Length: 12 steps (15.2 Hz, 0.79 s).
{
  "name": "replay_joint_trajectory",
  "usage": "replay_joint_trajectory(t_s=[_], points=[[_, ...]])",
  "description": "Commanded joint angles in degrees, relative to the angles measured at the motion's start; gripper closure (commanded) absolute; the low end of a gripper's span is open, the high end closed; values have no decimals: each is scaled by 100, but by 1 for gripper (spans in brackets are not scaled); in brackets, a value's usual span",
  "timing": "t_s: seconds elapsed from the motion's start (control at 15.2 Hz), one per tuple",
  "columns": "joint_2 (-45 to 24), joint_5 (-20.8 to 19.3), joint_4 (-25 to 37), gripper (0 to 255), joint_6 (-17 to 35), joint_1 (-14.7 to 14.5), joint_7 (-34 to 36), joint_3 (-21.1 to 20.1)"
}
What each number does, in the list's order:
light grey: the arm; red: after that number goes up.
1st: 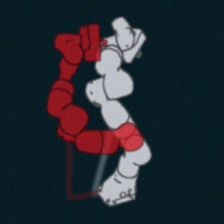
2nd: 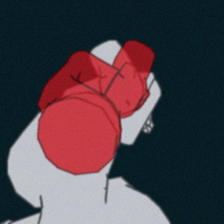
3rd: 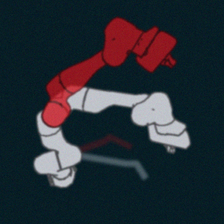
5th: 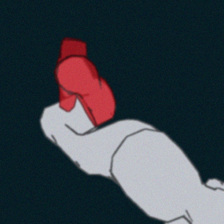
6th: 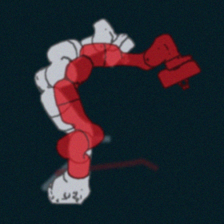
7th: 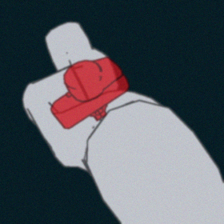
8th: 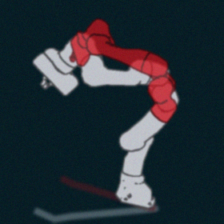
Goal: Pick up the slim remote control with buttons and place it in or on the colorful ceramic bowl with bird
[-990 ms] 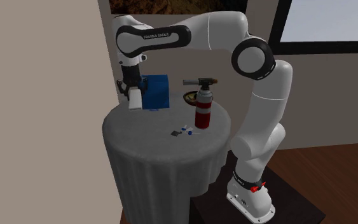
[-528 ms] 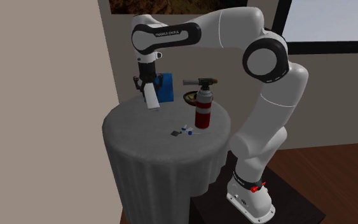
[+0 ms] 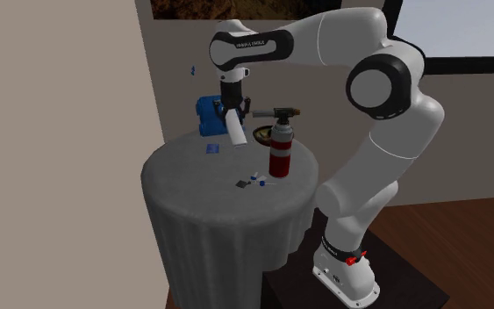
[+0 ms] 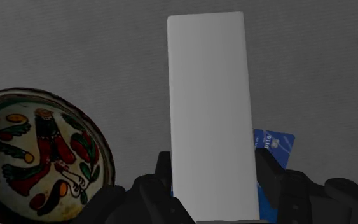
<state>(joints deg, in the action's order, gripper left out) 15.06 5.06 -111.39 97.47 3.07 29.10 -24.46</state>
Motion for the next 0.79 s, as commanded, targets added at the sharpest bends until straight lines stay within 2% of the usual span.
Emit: replay_joint_trajectory(t_s=[0.0,0.73], points=[[112,-5,-135,255,18,94,-301,197],[364,-241,-452,255,37,648,-1875,1269]])
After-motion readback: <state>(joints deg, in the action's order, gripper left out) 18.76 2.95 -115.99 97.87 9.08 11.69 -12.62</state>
